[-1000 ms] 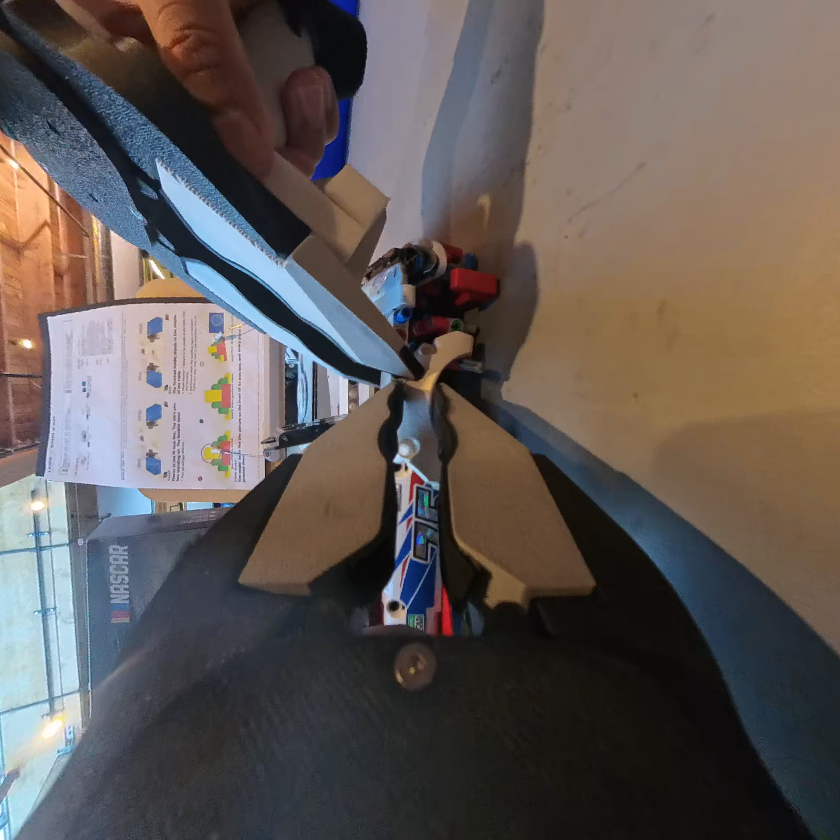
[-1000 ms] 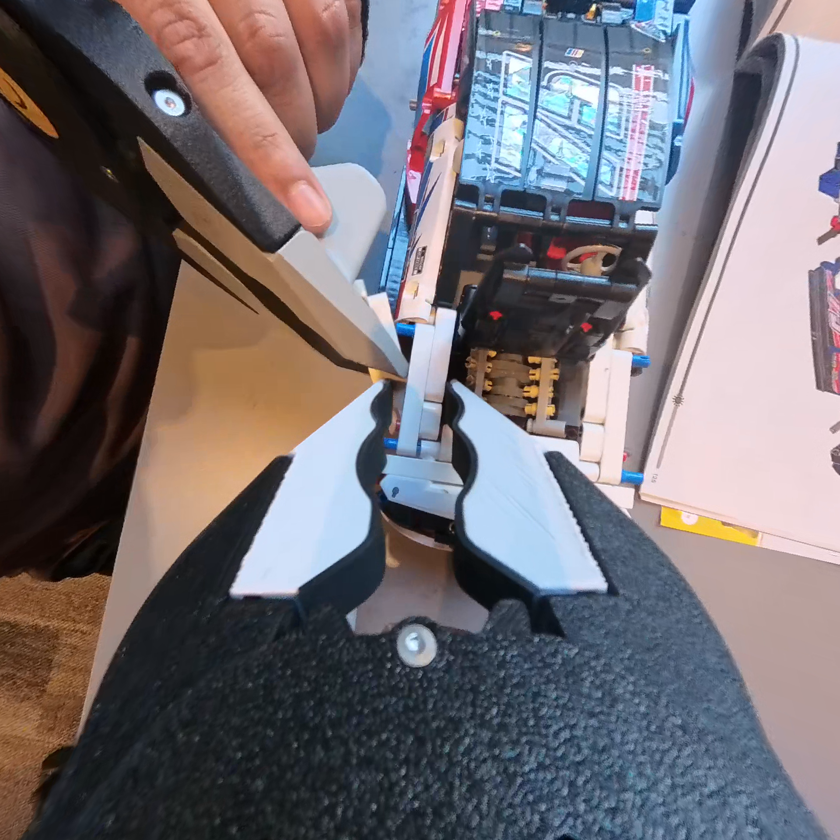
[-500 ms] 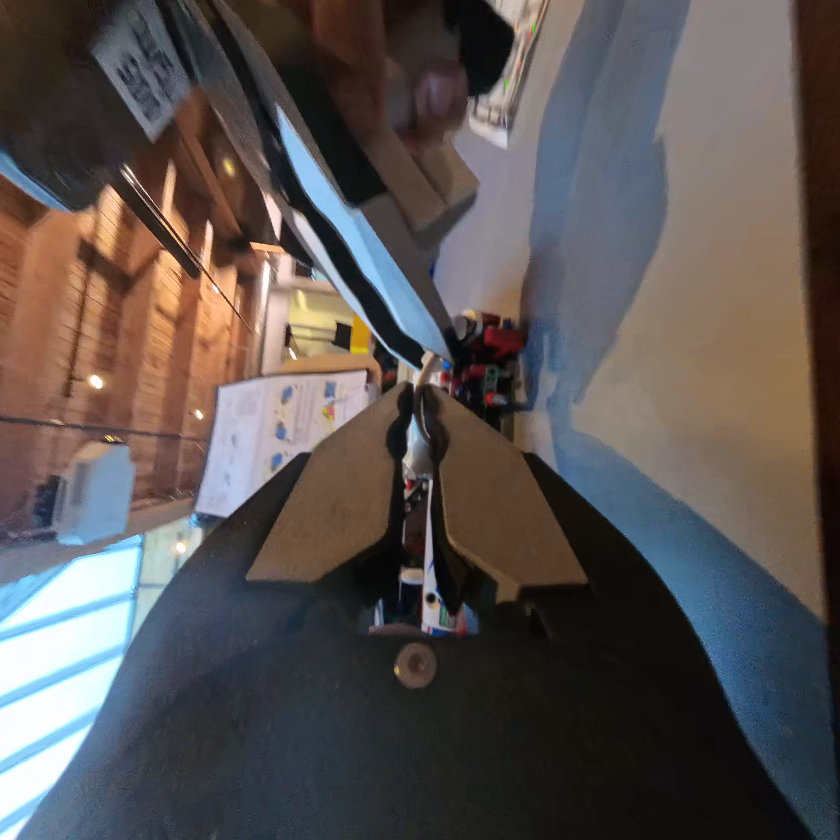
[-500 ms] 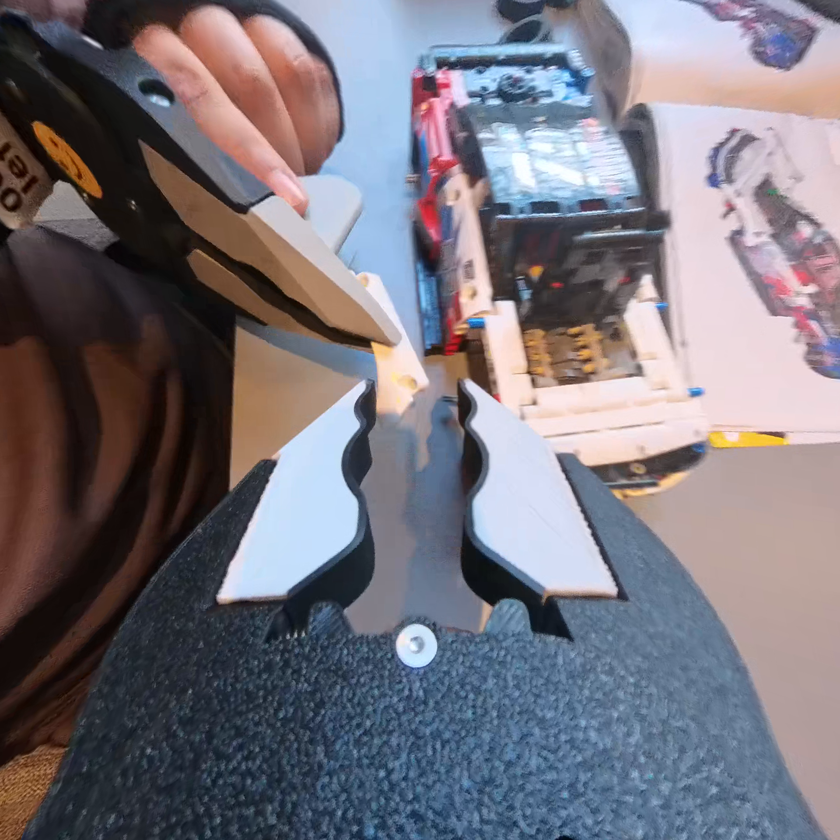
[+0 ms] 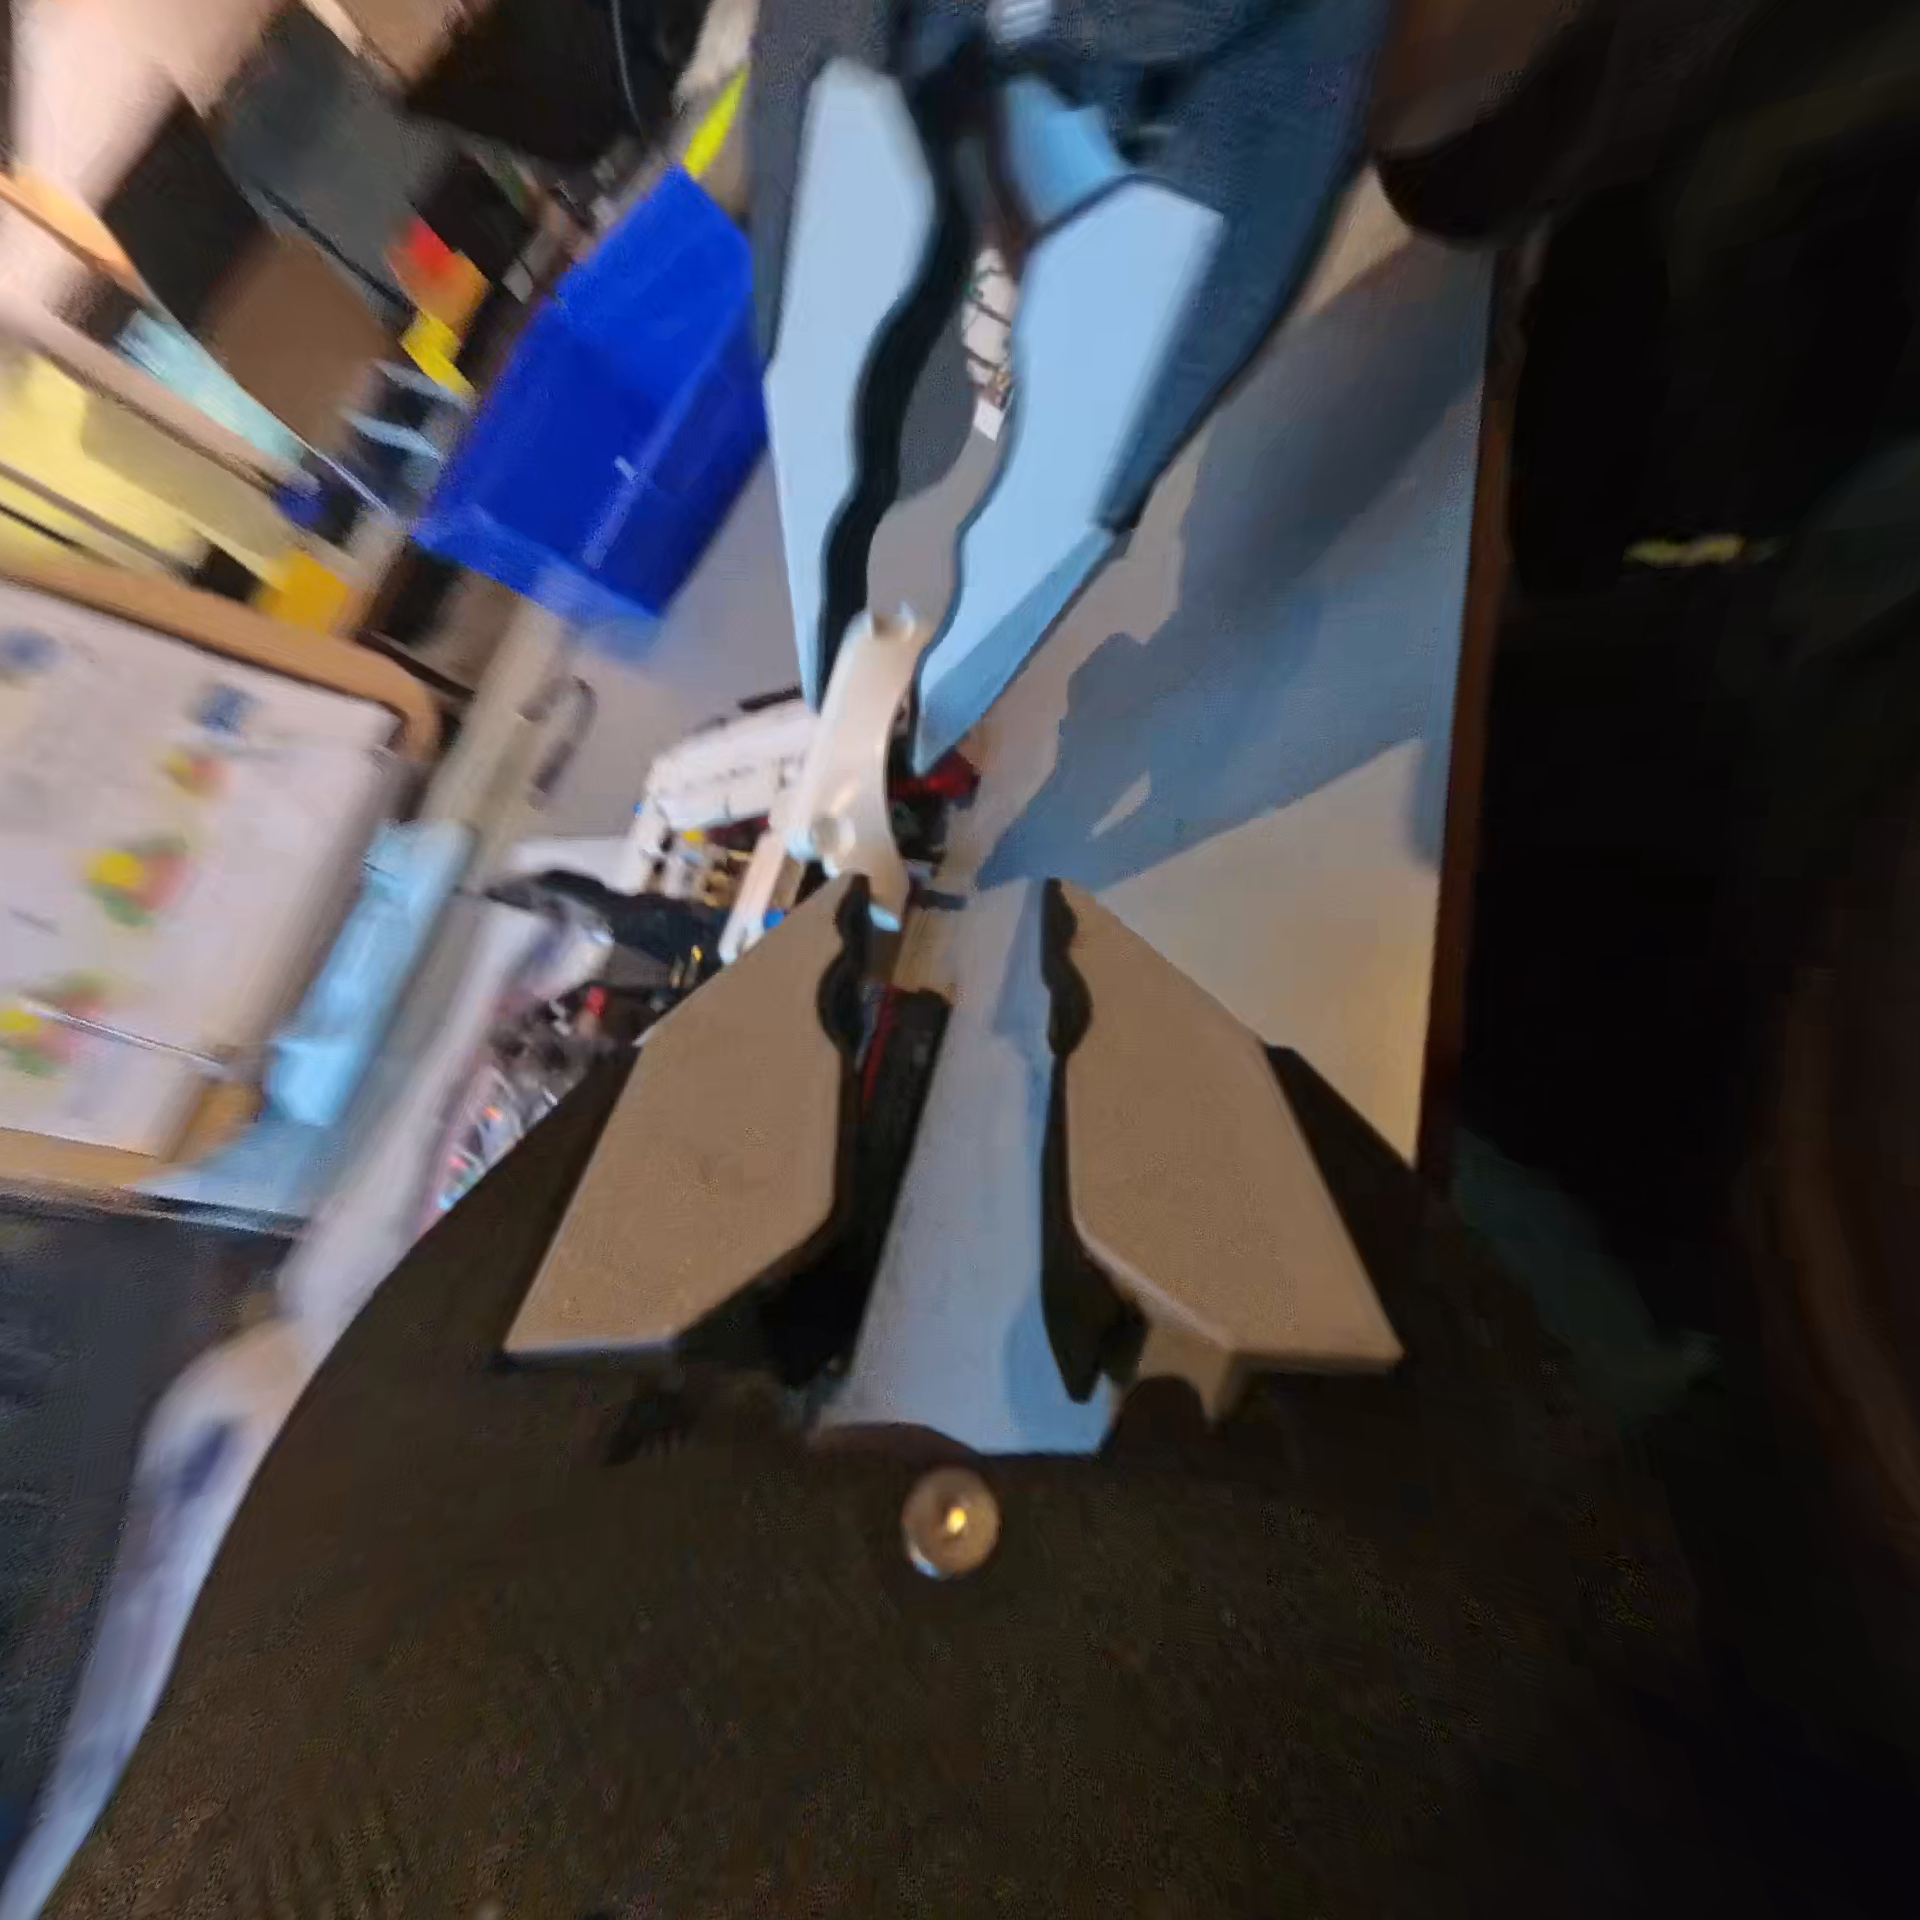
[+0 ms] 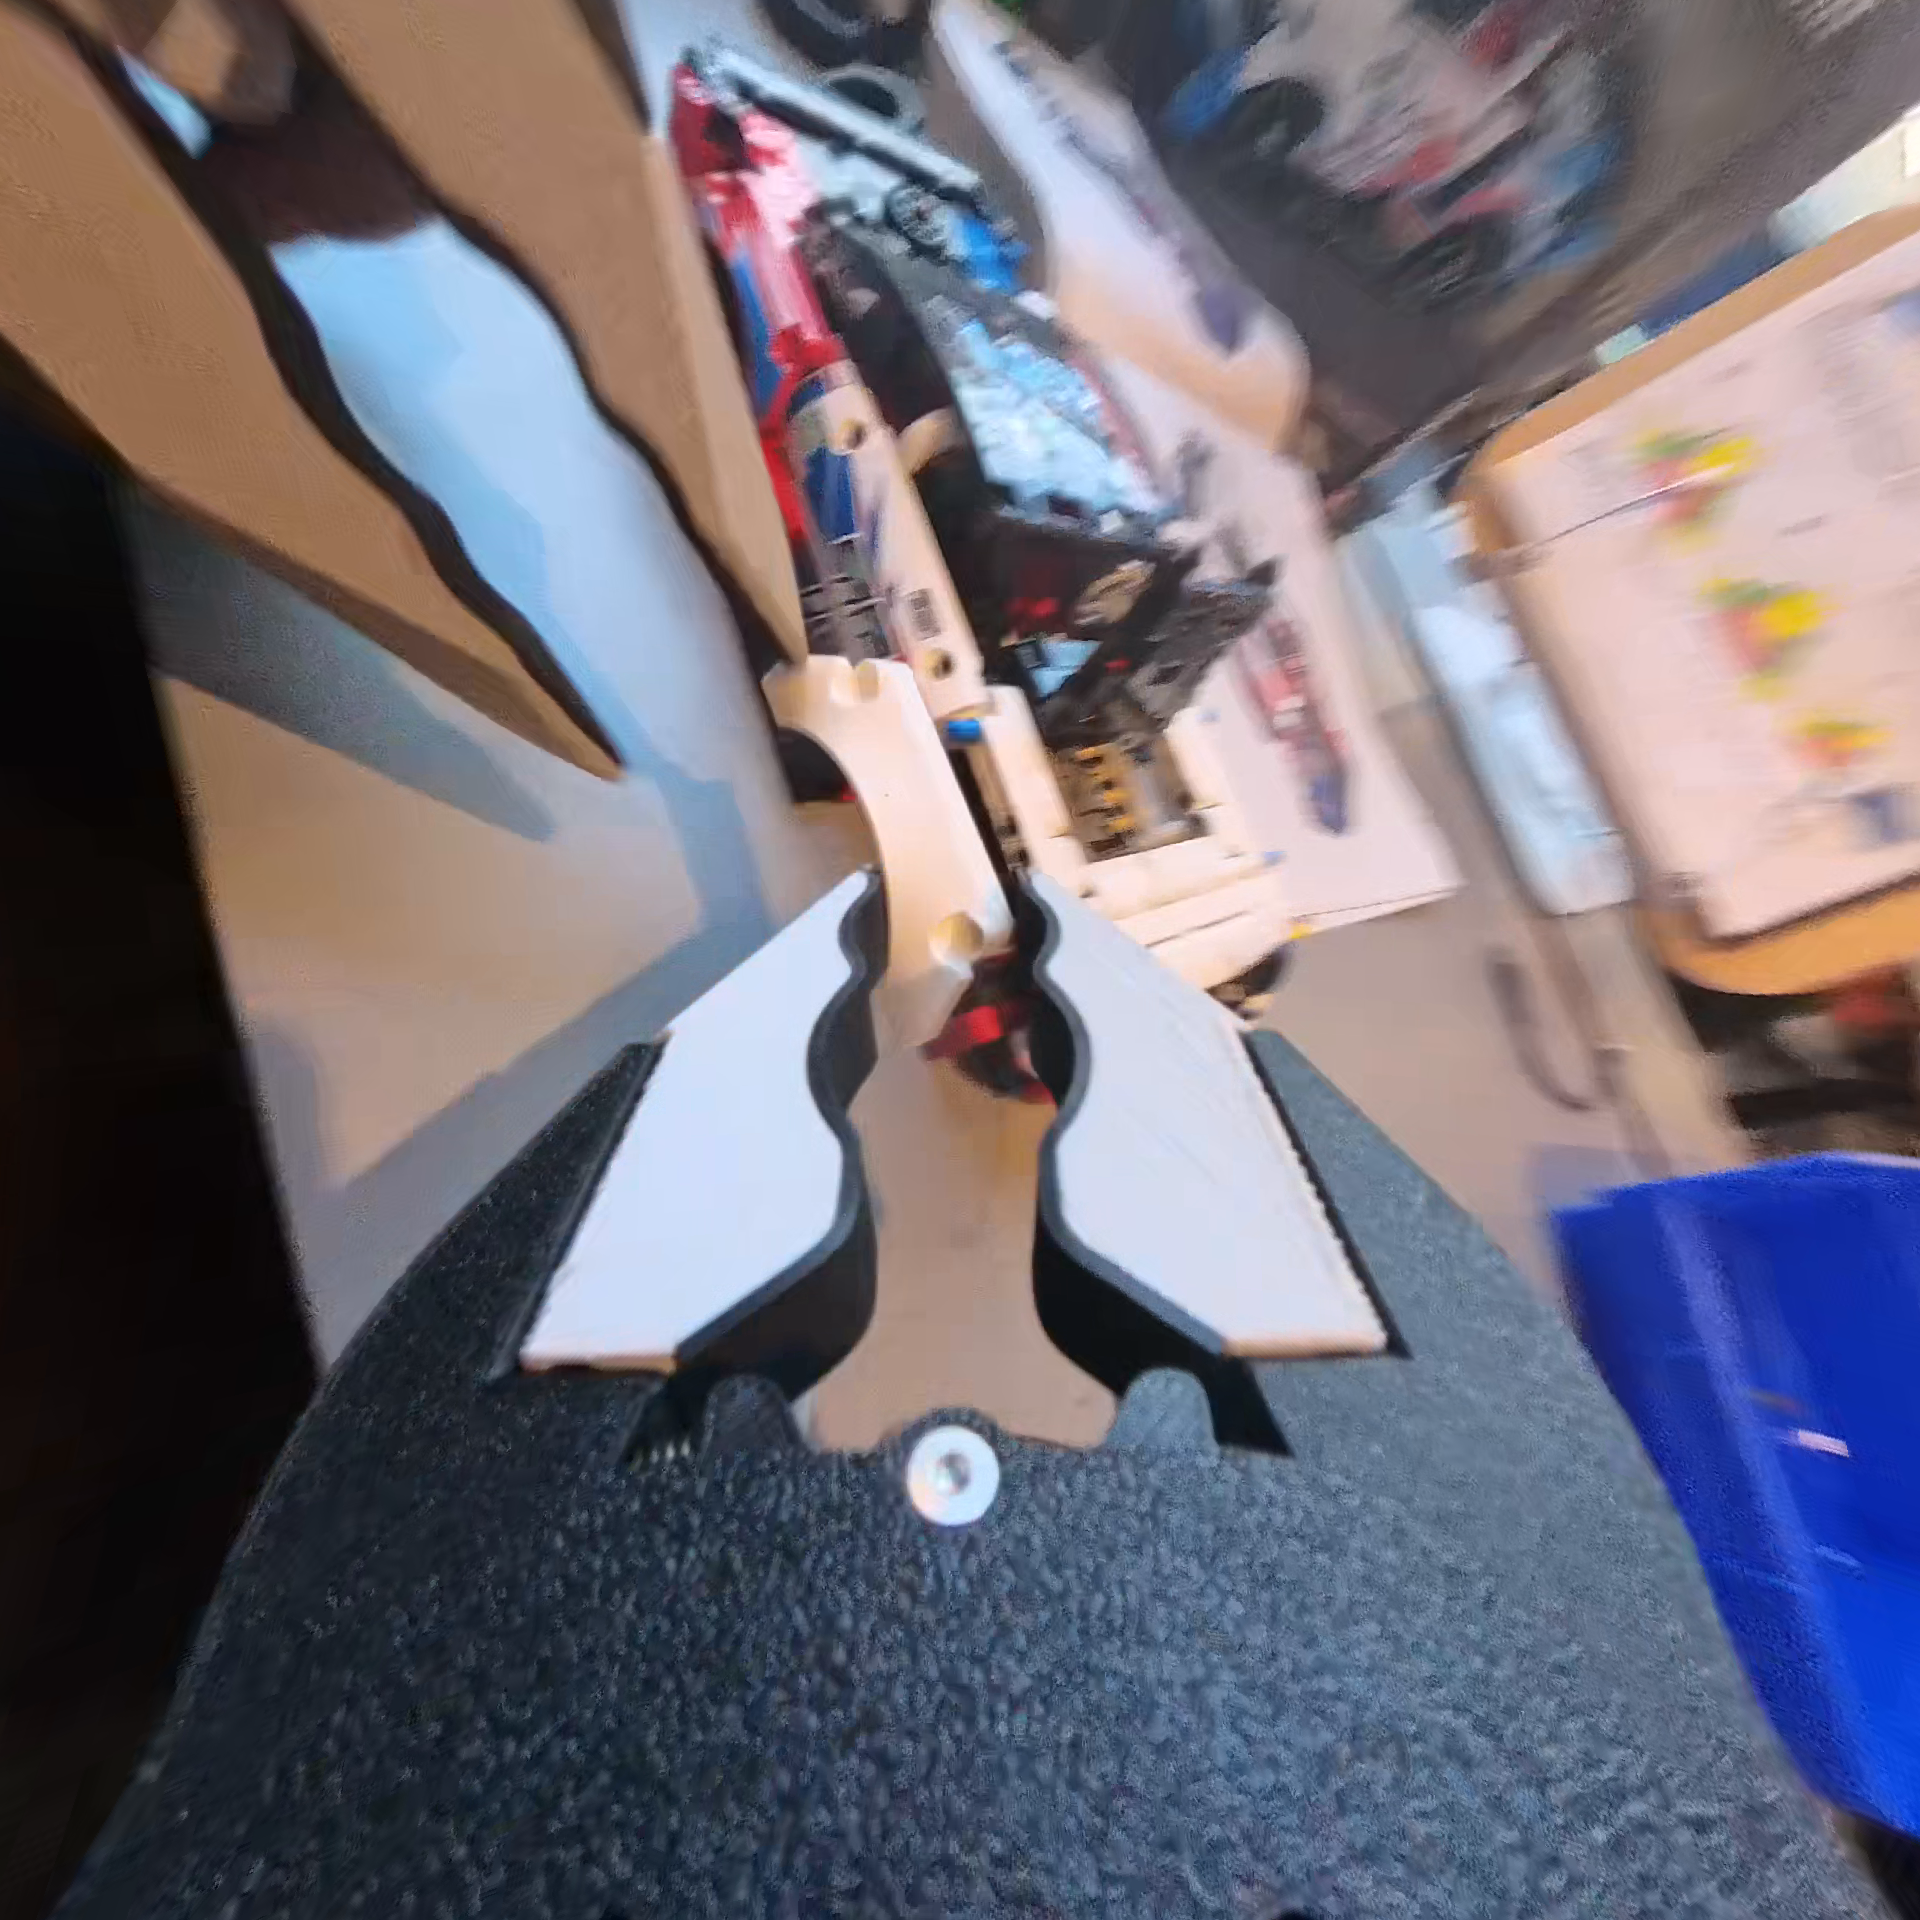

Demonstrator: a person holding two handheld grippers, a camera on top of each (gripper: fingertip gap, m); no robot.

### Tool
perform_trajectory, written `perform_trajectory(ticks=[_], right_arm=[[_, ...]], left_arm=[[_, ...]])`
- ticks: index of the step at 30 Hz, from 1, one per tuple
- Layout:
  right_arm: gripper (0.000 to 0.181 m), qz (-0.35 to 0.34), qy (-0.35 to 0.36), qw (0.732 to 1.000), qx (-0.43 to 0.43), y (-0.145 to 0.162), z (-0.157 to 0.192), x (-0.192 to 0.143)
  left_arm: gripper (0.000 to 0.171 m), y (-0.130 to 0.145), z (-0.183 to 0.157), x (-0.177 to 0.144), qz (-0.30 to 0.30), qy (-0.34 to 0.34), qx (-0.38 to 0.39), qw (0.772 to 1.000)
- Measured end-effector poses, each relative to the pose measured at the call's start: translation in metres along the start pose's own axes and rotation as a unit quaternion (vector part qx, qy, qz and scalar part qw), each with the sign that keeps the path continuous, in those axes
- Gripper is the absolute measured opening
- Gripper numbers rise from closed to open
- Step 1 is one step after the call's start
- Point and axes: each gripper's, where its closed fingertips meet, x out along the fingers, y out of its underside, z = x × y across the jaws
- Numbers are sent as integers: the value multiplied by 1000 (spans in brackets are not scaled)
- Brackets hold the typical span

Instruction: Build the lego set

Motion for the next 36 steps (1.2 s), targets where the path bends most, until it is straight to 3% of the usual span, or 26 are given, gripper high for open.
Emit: perform_trajectory(ticks=[3, 6, 8, 14, 18, 22, 24, 26, 30, 32, 36], right_arm=[[24, -4, 123, 988, -93, -3, -20, -4], [24, 4, 155, 977, -146, 0, -16, 0], [24, 1, 169, 973, -158, 2, -14, 1], [24, 24, 202, 959, -197, 12, -18, 12], [24, 29, 192, 960, -204, 14, -15, 16], [24, -12, 210, 961, -179, 3, -22, 3], [24, -23, 214, 962, -169, 1, -24, 0], [24, -22, 212, 961, -174, 1, -21, 0], [24, -19, 201, 963, -180, 3, -16, 1], [31, -14, 164, 971, -175, 8, -6, 7], [22, -35, 124, 968, -215, 5, 14, 5]], left_arm=[[40, 5, 10, -10, 8, 104, -130, 986], [54, -9, 34, -16, -26, 168, -208, 963], [52, -19, 49, -13, -40, 207, -245, 946], [55, -20, 44, 15, 77, 313, -223, 920], [59, -6, 41, 34, 136, 292, -158, 933], [56, 2, 25, 37, 172, 309, -168, 920], [38, -1, 18, 33, 159, 320, -188, 915], [10, -8, 16, 32, 126, 304, -209, 921], [9, -8, 10, 31, 90, 269, -245, 927], [5, 5, 4, 33, 102, 251, -250, 930], [1, 24, 0, 35, 115, 244, -258, 928]])
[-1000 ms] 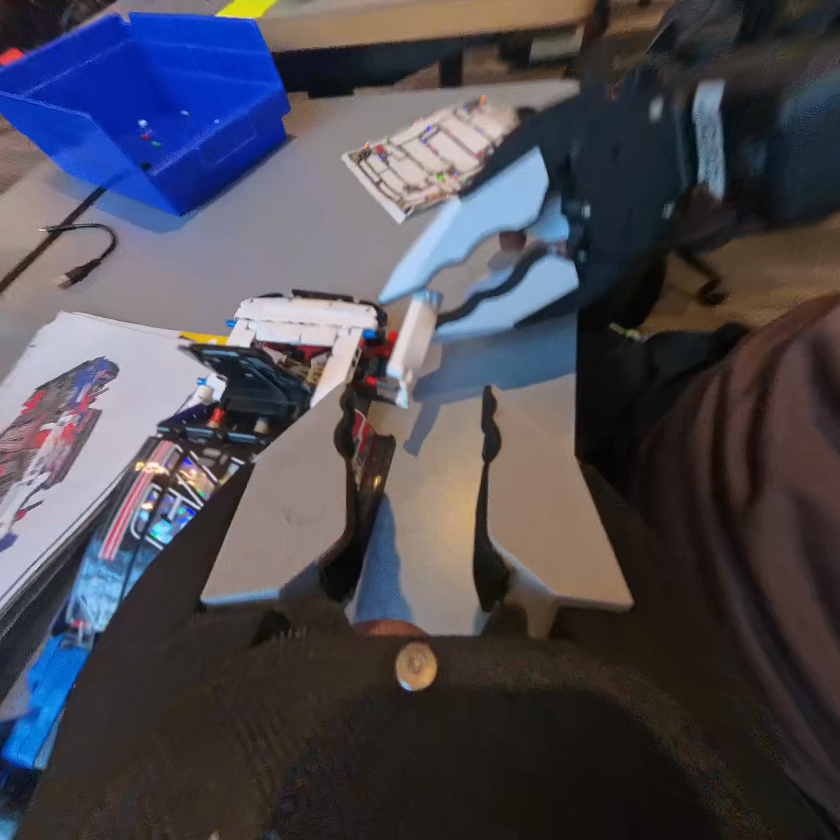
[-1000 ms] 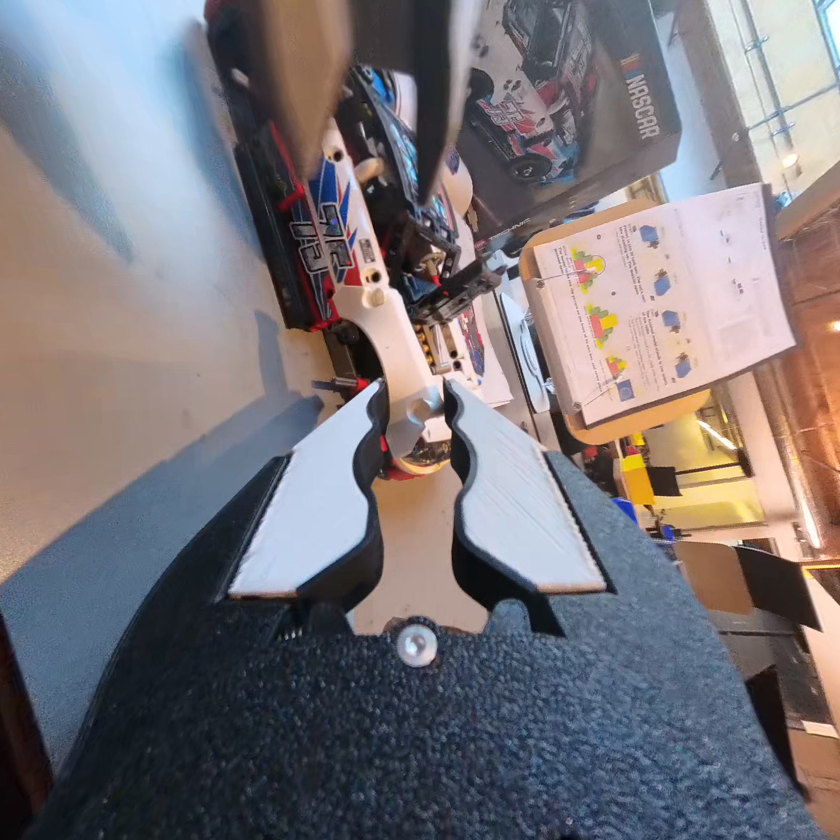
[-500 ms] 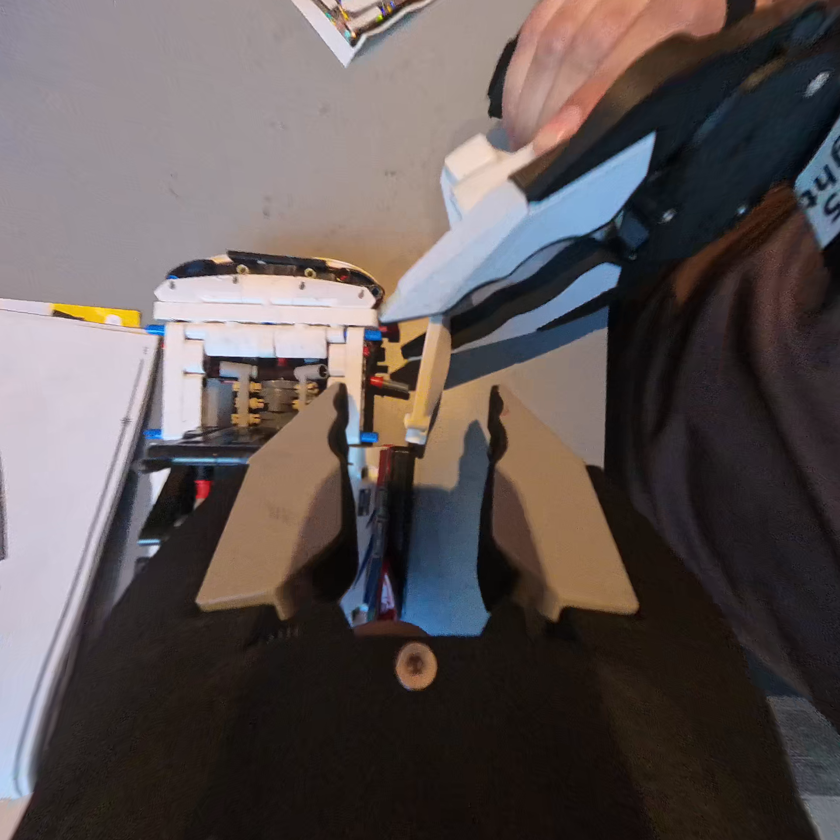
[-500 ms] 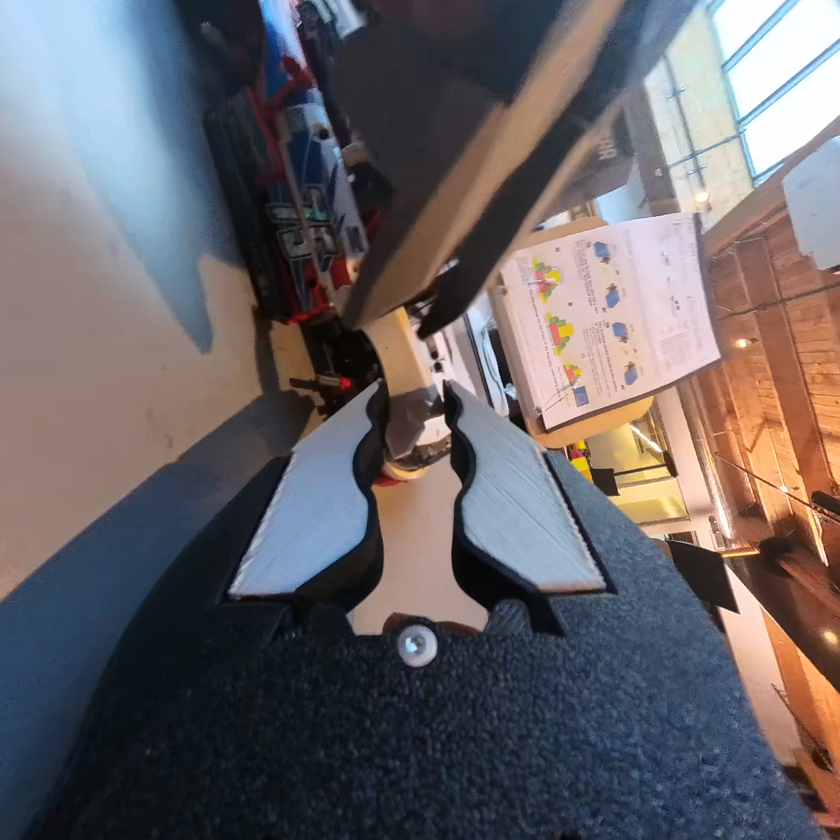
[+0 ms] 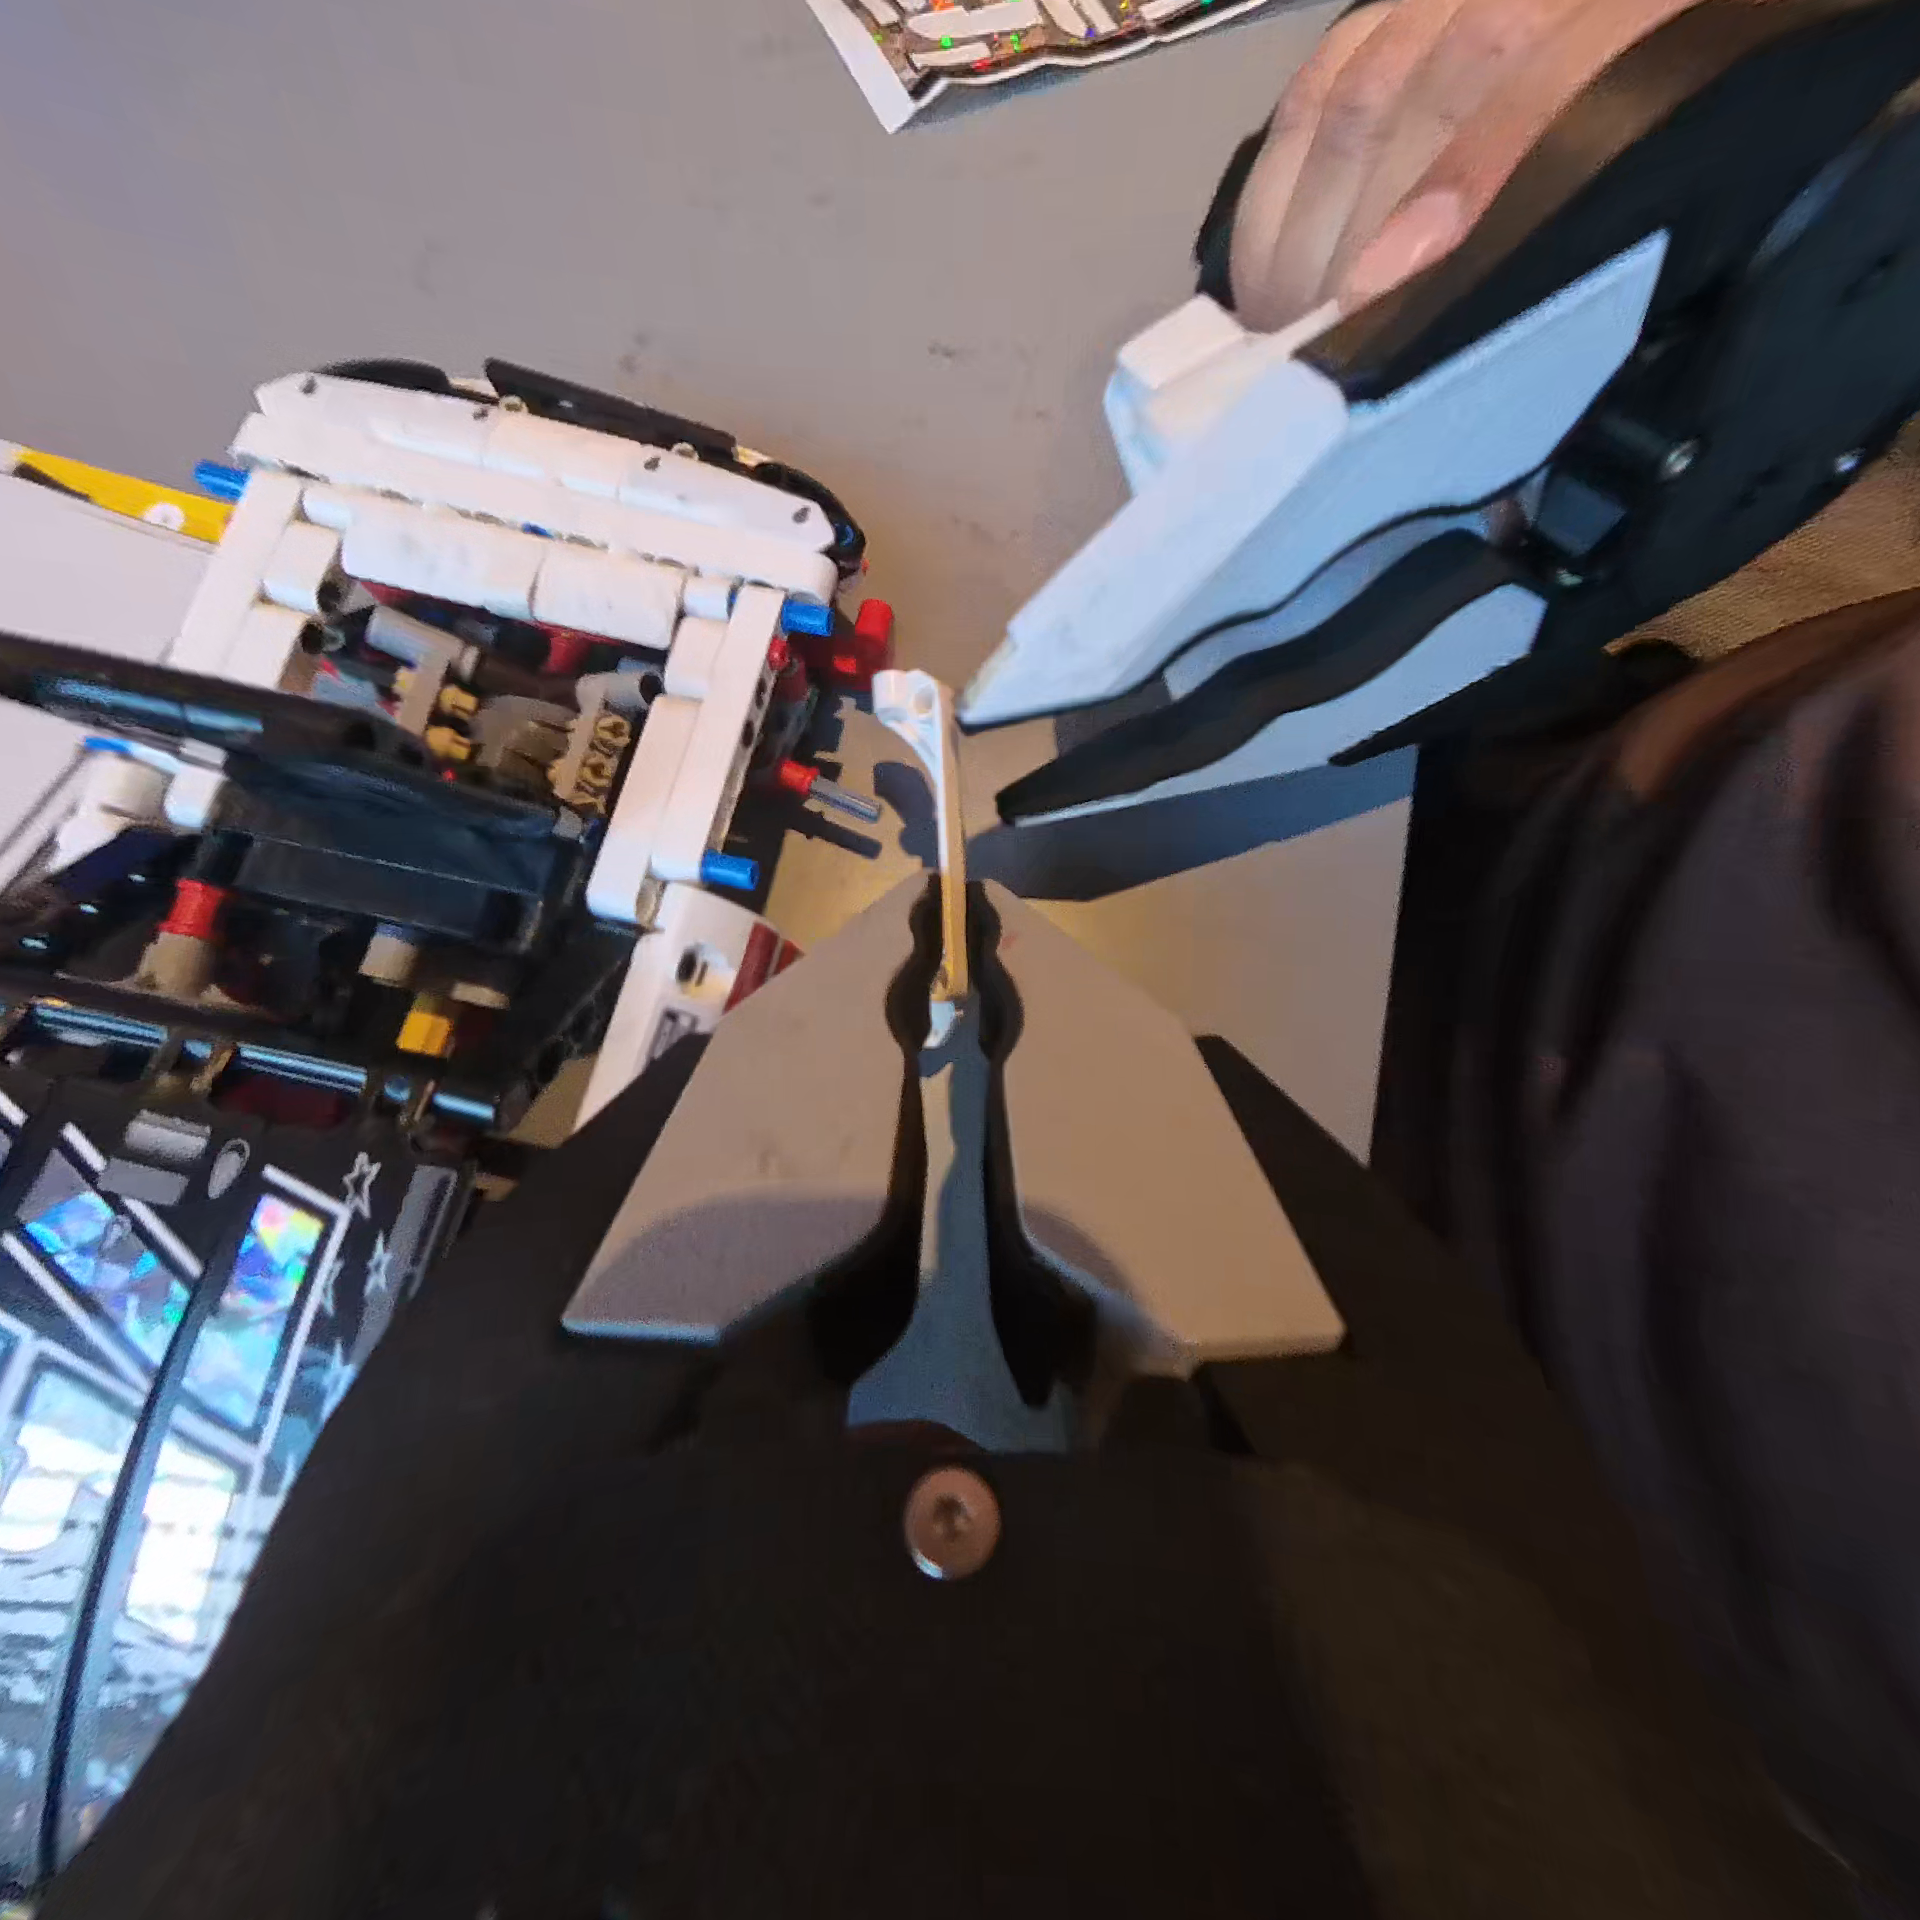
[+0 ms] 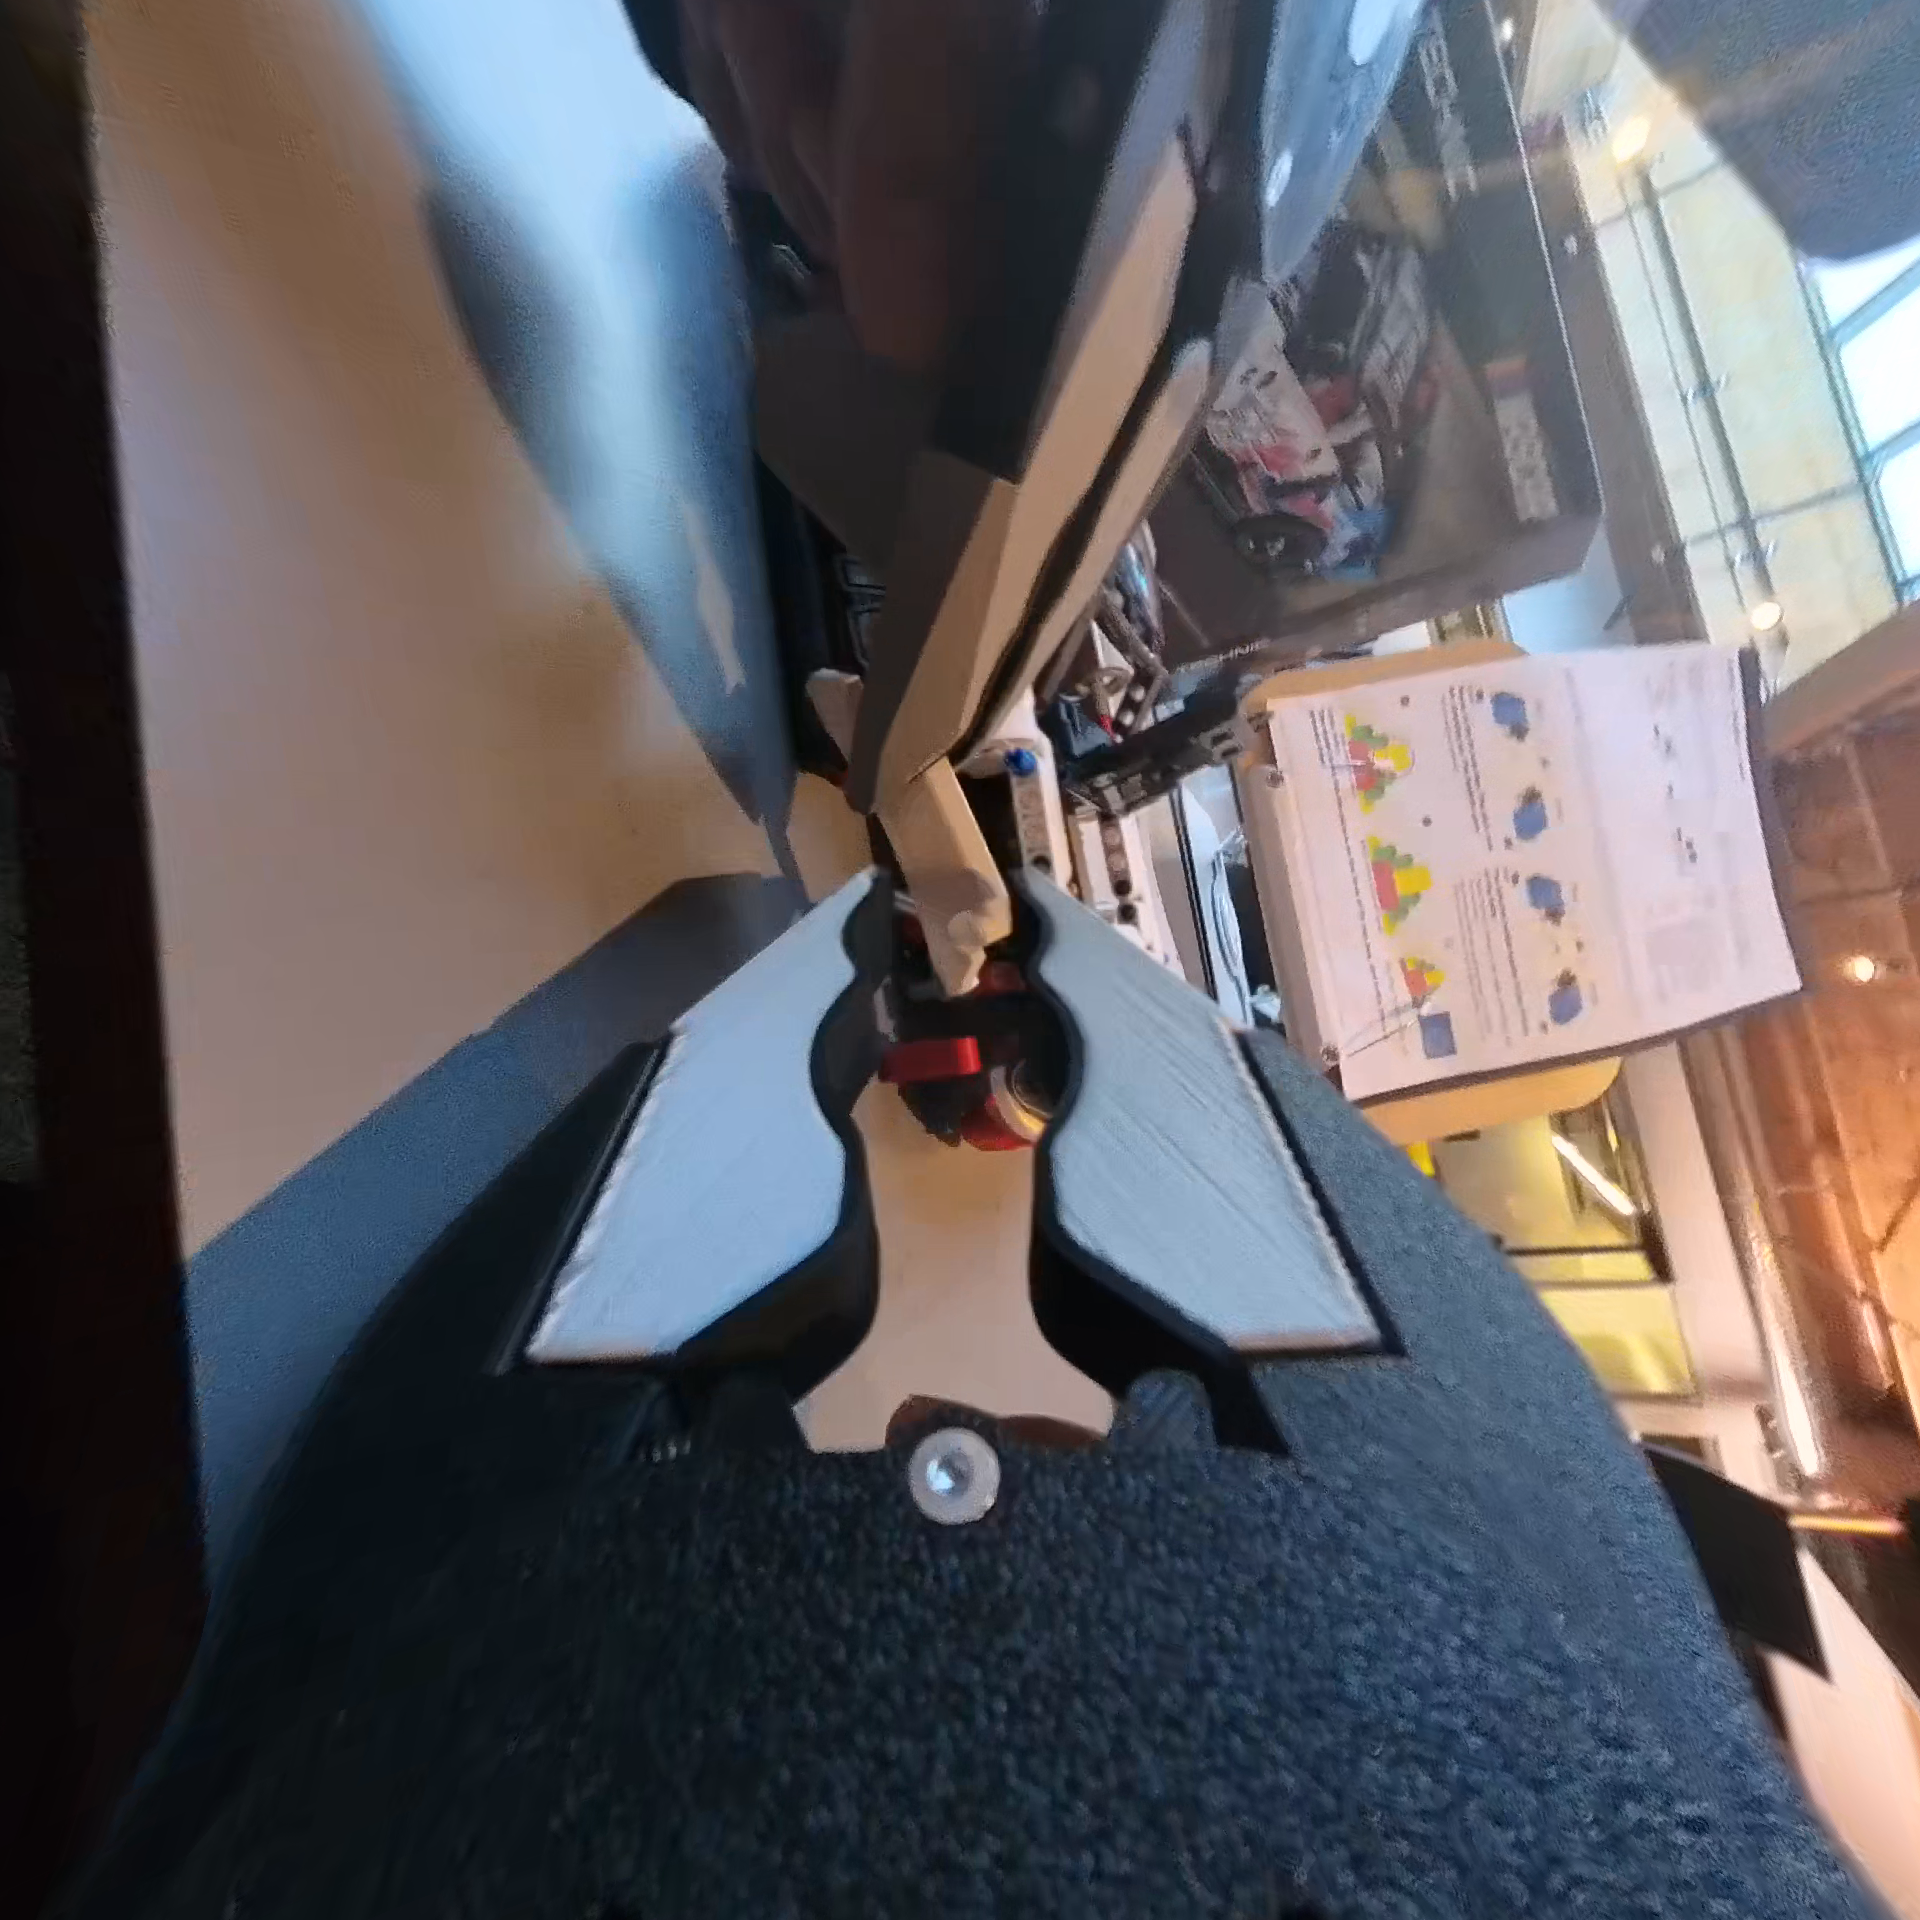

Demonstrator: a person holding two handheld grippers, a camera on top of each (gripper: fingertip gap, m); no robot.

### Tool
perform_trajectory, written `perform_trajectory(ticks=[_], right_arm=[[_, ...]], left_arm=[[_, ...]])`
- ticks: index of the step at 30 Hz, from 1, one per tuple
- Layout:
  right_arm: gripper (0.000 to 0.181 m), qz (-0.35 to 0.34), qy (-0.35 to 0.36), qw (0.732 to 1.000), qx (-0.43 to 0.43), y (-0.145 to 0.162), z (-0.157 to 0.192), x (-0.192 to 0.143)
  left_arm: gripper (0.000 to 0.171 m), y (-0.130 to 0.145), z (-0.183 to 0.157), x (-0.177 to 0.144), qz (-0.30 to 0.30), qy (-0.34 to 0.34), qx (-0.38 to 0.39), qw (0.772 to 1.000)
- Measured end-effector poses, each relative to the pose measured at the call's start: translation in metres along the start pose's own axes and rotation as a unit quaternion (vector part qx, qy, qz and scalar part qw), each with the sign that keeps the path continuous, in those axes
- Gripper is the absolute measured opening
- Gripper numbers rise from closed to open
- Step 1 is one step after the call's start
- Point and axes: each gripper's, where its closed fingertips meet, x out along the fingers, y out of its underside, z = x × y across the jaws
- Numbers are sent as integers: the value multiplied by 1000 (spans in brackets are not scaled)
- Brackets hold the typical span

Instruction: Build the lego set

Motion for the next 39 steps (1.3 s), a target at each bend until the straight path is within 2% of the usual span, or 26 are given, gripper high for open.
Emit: perform_trajectory(ticks=[4, 8, 10, 13, 14, 17, 19, 22, 24, 28, 30, 32, 33, 35, 37, 39], right_arm=[[20, 8, -11, 999, -47, -5, 6, 2], [27, 10, -20, 997, -69, -12, 6, 7], [22, 5, -35, 996, -79, -16, 9, 7], [29, 10, -43, 995, -89, -18, 12, 7], [20, 13, -43, 995, -88, -19, 12, 7], [18, 26, -54, 996, -68, -16, 13, 6], [19, 35, -44, 996, -68, -11, 10, 0], [19, 59, -22, 997, -48, 11, -6, -19], [19, 97, -9, 994, -40, 45, -21, -35], [19, 168, -26, 985, -16, 119, -41, -51], [19, 170, -59, 983, -21, 134, -35, -46], [19, 167, -111, 980, -6, 140, -22, -40], [15, 160, -131, 978, 11, 139, -18, -37], [36, 130, -158, 977, 67, 126, -19, -35], [39, 79, -189, 965, 164, 98, -24, -30], [46, 42, -229, 939, 251, 72, -26, -22]], left_arm=[[1, 6, -4, -5, 6, 29, -9, 1000], [1, 11, -6, -7, 8, 56, -26, 998], [1, 10, -8, -9, -4, 76, -42, 996], [1, 5, -13, -12, -30, 105, -64, 992], [1, 6, -14, -12, -28, 107, -63, 992], [4, 6, -15, -11, -28, 94, -59, 993], [26, 8, -16, -18, -22, 69, -60, 996], [31, 14, -13, -45, -46, 5, -46, 998], [44, 23, 0, -73, -75, -59, -58, 994], [86, 65, 49, -134, -125, -185, -134, 966], [95, 94, 75, -153, -130, -225, -177, 949], [98, 118, 91, -159, -125, -231, -195, 945], [98, 127, 96, -158, -127, -224, -192, 947], [96, 141, 100, -151, -110, -186, -206, 954], [94, 135, 93, -144, -108, -130, -198, 966], [92, 129, 94, -138, -103, -123, -173, 972]])
